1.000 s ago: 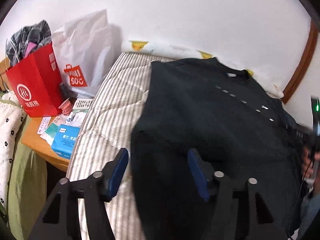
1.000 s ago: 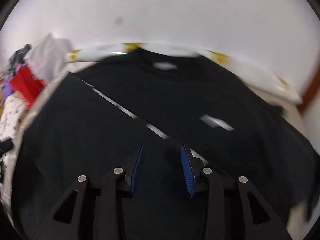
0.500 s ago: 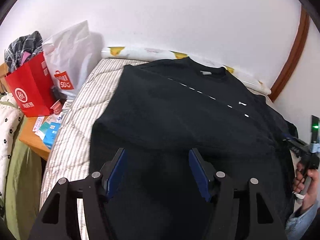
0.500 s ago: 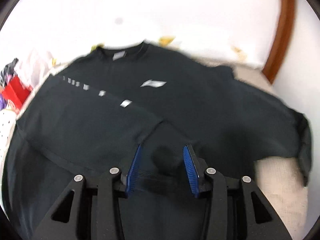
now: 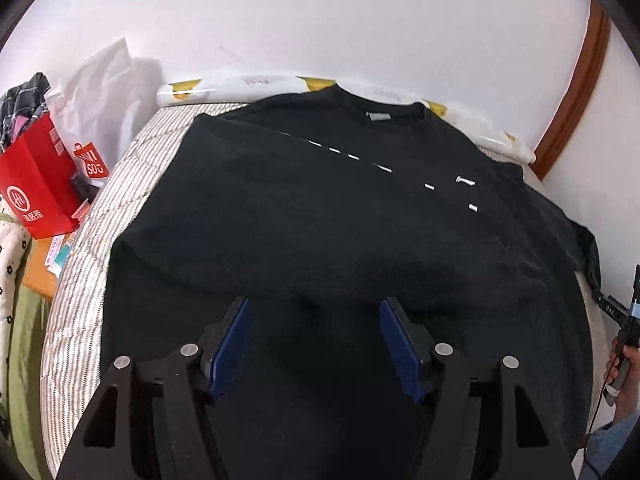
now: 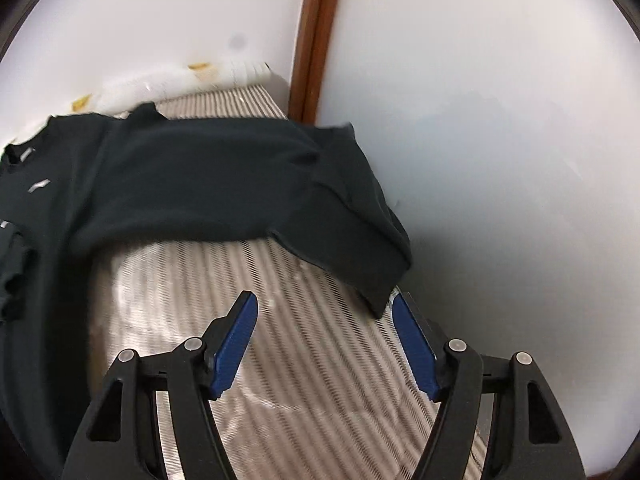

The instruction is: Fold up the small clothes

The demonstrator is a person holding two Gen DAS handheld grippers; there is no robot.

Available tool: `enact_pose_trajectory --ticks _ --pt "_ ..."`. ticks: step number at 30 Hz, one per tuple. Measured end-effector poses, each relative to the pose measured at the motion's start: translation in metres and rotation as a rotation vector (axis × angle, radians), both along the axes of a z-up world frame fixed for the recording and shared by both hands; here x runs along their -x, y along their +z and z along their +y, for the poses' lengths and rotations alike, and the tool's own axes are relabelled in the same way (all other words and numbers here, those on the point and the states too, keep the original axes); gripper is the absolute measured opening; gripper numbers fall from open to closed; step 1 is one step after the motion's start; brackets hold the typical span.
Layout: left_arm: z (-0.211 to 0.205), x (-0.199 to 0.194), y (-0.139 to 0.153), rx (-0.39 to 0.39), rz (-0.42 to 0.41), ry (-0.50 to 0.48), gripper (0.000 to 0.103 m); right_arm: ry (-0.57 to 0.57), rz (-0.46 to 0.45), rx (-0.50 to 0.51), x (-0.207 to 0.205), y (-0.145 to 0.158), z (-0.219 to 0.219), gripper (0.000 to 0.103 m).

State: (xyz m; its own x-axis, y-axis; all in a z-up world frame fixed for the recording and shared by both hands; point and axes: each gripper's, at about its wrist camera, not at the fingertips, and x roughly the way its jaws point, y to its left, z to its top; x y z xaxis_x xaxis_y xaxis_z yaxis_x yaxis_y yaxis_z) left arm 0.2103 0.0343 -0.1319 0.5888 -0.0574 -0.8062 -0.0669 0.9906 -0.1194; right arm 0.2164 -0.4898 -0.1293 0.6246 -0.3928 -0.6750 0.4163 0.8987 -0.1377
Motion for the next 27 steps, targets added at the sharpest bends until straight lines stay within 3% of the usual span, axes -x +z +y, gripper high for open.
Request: enact_pose_trajectory --ticks 11,12,13,14,21,27 --pt "-0.005 -0.013 -0.011 -0.034 0.038 0.007 0.064 -0.019 0.019 0.07 -0.043 -0.015 -0.011 0.067" --pt "-0.004 -0.014 -0.011 -0.037 0.038 0.007 0.064 -0.024 0.015 0.06 -0.044 -0.016 -0.013 0.054" --pt "-0.004 -0.014 -0.011 -0.04 0.038 0.006 0.064 -0.024 0.006 0.045 -0.044 -0.015 -0.016 0.015" --pt "-0.003 -0.014 -0.011 -0.042 0.038 0.004 0.064 -0.032 0.007 0.043 -0.044 -0.015 -0.019 0.005" --pt "0.015 -0.005 -0.008 -0.007 0.019 0.002 0.064 -0.022 -0.104 -0.085 -0.025 0.028 -0.03 0.005" --pt "0.048 0.017 -0.005 0.029 -0.007 0.024 0.064 0.093 -0.175 -0.121 -0.007 0.085 0.027 0.005"
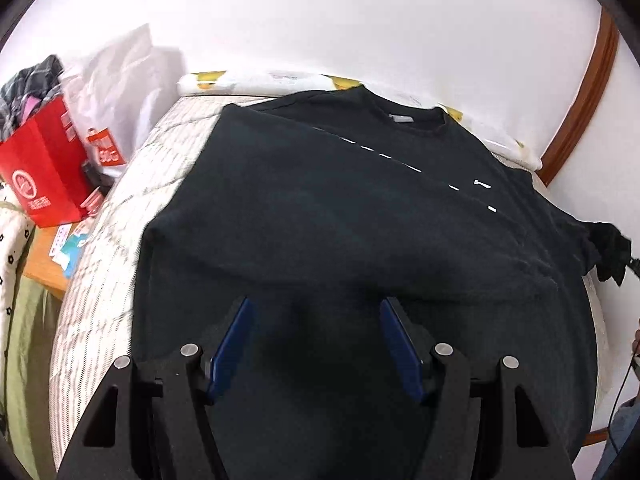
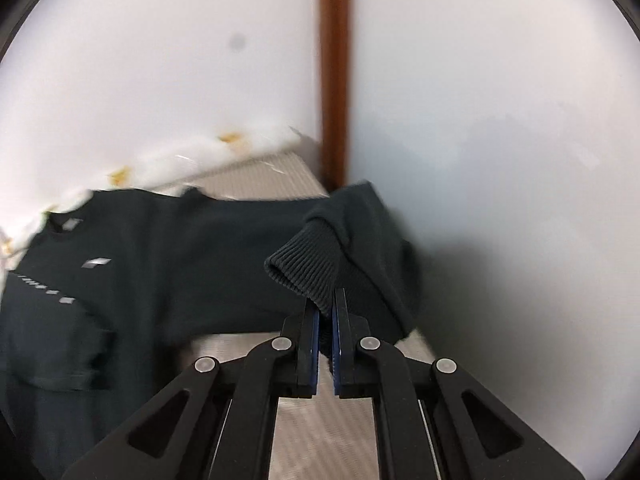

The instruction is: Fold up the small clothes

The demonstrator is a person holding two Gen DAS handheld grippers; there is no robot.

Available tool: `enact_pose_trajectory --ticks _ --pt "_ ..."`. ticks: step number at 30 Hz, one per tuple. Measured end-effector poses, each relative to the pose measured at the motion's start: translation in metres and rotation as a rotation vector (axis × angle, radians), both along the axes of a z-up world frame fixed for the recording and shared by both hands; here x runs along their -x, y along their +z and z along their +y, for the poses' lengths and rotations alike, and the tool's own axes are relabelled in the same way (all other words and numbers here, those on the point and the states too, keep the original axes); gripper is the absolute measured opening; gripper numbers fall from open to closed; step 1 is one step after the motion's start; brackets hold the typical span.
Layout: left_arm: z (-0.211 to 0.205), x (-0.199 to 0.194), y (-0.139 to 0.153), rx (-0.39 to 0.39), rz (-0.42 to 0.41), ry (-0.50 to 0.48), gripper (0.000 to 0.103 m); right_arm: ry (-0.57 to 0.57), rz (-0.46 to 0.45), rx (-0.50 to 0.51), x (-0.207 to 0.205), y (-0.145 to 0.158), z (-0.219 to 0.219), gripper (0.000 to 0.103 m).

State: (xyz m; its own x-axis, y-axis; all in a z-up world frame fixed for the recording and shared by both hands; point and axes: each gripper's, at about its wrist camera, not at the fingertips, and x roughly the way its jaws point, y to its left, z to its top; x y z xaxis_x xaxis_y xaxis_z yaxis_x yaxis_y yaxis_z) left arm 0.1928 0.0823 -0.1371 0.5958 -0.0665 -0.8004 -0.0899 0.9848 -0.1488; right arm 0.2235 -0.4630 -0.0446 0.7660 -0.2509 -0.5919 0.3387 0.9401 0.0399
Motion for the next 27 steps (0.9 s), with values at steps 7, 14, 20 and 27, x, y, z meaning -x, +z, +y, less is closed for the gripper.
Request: enact_pose_trajectory --ticks 7,14,20,27 --pt "0.054 0.031 -0.003 0.052 -0.007 0.051 0.064 0.22 -0.082 -0.065 0.002 0.052 0.11 0.005" --pt "0.096 0.051 -0.012 0.12 -0.013 0.097 0.065 0.438 -0.09 -0.105 -0.027 0.069 0.24 0.005" --pt "0.117 0.055 -0.021 0.143 -0.01 0.119 0.065 0.559 -0.046 -0.194 -0.052 0.052 0.316 0.005" --pt "0.121 0.046 -0.028 0.159 0.006 0.118 0.065 0.682 -0.039 -0.256 -0.077 0.047 0.383 0.005"
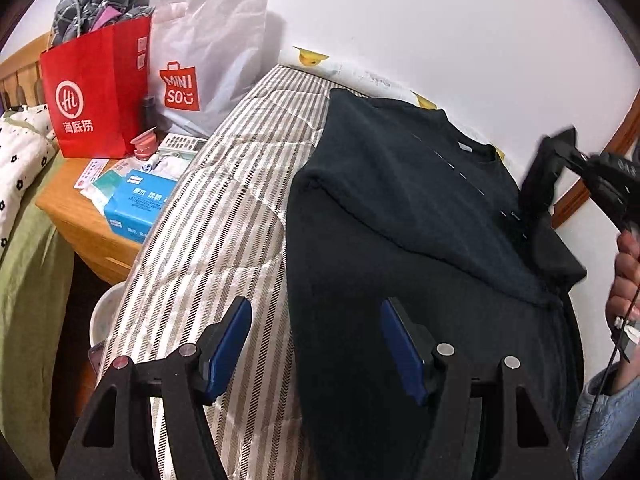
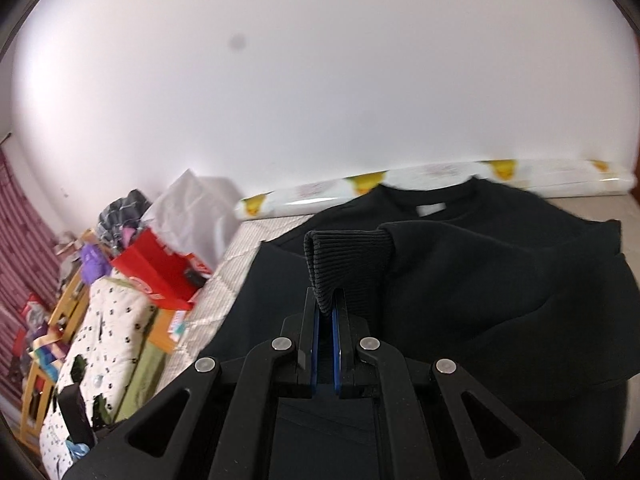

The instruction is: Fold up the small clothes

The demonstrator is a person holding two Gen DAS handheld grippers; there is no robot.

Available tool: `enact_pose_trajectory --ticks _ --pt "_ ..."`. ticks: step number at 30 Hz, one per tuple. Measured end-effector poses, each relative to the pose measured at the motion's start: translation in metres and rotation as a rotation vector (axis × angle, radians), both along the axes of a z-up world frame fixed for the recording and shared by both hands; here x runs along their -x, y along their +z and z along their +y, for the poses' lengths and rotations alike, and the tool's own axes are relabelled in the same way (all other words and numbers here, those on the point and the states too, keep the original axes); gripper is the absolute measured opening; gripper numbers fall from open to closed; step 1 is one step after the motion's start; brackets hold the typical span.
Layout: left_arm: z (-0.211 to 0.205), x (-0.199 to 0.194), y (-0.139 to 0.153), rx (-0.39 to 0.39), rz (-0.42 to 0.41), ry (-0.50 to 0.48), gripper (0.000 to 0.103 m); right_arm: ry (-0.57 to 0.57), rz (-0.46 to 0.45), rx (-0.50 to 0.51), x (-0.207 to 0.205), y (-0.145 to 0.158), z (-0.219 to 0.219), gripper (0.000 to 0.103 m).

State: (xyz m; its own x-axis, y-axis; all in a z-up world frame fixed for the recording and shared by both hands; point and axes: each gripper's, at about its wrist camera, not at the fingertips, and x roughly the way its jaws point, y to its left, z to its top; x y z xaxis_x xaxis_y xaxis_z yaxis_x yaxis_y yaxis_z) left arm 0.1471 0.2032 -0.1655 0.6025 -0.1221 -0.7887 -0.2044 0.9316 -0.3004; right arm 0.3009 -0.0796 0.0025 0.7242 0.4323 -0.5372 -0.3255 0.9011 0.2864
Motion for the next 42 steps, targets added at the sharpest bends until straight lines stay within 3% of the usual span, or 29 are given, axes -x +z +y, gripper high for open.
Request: enact_pose_trajectory --ticks 5,8,11,12,13,15,20,25,30,38,42 --pt "-0.004 -0.008 -0.002 -0.008 0.006 -0.022 0.065 0.069 0.04 -0.042 -0.015 -0.013 0.033 0.005" --pt "-0.01 -0.014 -0.002 -0.019 0.017 -0.03 0.065 0.1 0.046 -0.016 -0.022 -0.022 0.05 0.005" --pt "-0.017 -0.019 0.002 -0.041 0.016 -0.048 0.065 0.111 0.09 -0.018 -0.031 -0.038 0.052 0.01" --pt "-0.019 -0.021 0.004 -0.045 0.015 -0.053 0.065 0.122 0.098 -0.031 -0.033 -0.043 0.049 0.014" --pt "-0.023 -0.024 0.006 -0.048 0.014 -0.063 0.065 0.133 0.11 -0.035 -0.034 -0.046 0.046 0.027" --pt "-0.032 -0.032 0.01 -0.054 0.011 -0.086 0.065 0.154 0.105 -0.027 -0.03 -0.048 0.036 0.041" --pt "-0.06 -0.063 0.023 -0.092 -0.018 -0.142 0.065 0.023 -0.008 0.182 -0.004 -0.045 -0.018 0.044" --pt "-0.082 -0.097 0.026 -0.1 -0.036 -0.168 0.063 -0.121 0.016 0.301 0.015 -0.062 -0.091 0.044" --pt "-0.093 -0.129 0.016 -0.114 -0.027 -0.194 0.048 -0.288 0.018 0.45 0.033 -0.086 -0.148 0.044" --pt "-0.096 -0.163 -0.012 -0.096 0.024 -0.193 0.044 -0.383 0.063 0.389 0.034 -0.106 -0.212 0.044" --pt "-0.1 -0.172 -0.015 -0.106 0.016 -0.201 0.044 -0.41 0.092 0.396 0.022 -0.117 -0.216 0.044"
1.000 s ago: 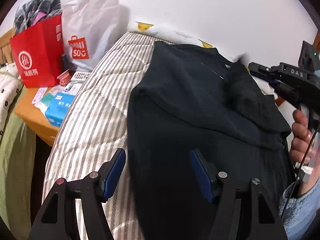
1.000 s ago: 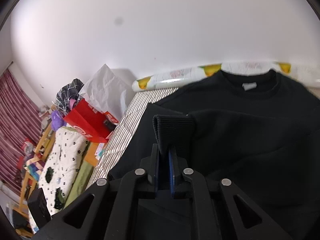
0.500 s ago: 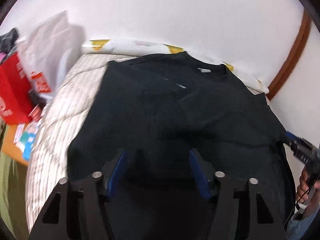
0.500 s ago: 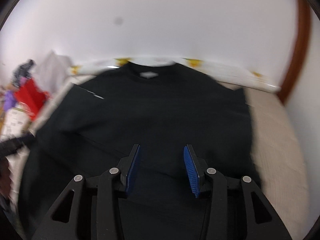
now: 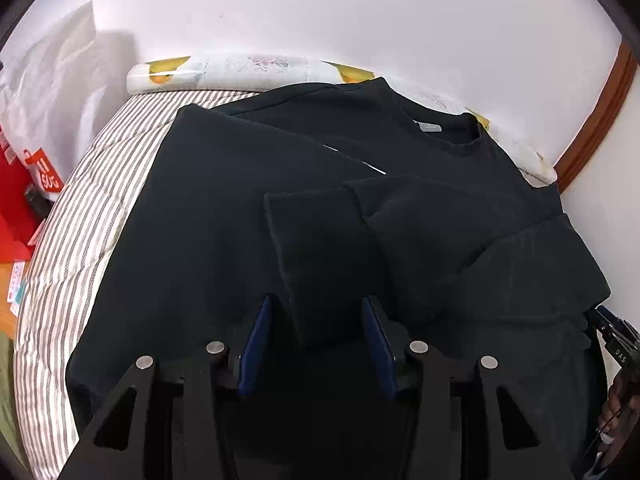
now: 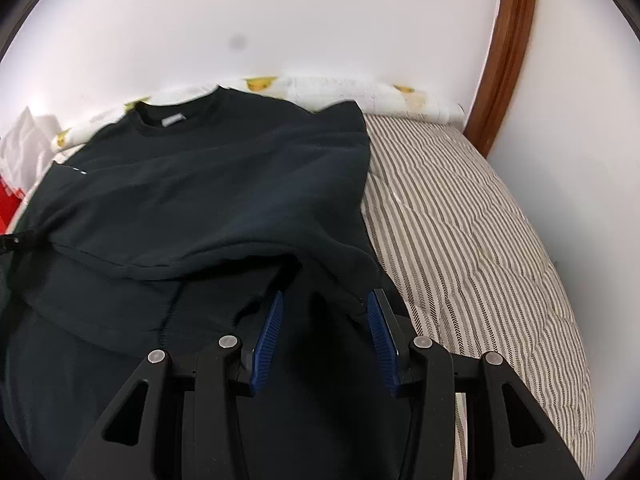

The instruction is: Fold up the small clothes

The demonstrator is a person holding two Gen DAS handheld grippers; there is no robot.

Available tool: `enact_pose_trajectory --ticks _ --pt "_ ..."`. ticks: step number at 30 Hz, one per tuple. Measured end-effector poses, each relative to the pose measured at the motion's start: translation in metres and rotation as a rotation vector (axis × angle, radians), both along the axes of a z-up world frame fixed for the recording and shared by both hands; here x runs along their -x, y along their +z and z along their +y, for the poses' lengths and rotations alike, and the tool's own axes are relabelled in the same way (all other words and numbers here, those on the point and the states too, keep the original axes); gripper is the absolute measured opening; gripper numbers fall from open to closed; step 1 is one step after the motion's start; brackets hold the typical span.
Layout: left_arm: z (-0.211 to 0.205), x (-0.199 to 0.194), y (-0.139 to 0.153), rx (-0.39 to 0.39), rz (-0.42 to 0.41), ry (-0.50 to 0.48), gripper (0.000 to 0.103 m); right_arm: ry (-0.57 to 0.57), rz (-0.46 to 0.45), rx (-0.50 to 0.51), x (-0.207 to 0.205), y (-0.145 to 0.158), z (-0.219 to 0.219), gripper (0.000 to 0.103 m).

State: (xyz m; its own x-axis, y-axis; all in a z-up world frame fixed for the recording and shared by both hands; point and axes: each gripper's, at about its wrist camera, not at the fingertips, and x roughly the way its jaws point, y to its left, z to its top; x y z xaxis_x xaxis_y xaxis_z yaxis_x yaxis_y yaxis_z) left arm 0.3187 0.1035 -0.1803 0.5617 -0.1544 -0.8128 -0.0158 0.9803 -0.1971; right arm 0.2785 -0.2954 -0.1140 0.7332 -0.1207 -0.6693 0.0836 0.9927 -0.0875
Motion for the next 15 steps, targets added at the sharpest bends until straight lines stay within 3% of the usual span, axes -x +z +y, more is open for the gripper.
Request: enact_pose_trajectory --ticks 3,4,6,7,15 --pt "-0.007 -0.005 0.0 0.006 -0.004 -0.003 0.032 -0.023 0.01 0.013 -0.009 -0.006 -0.001 0.044" --pt "-0.011 -0.006 0.001 -0.021 -0.009 0.002 0.03 -0.036 0.013 0.01 -0.012 -0.008 -0.003 0.044" --pt "-0.022 -0.006 0.006 -0.128 -0.041 -0.008 0.012 -0.054 0.016 -0.003 -0.014 -0.009 -0.009 0.044" --pt "-0.026 -0.006 0.008 -0.154 -0.052 -0.019 0.011 -0.069 0.018 -0.006 -0.015 -0.01 -0.012 0.044" --pt "0.002 0.012 0.061 0.02 -0.137 -0.007 0.01 -0.109 0.008 -0.009 -0.02 -0.001 -0.023 0.044"
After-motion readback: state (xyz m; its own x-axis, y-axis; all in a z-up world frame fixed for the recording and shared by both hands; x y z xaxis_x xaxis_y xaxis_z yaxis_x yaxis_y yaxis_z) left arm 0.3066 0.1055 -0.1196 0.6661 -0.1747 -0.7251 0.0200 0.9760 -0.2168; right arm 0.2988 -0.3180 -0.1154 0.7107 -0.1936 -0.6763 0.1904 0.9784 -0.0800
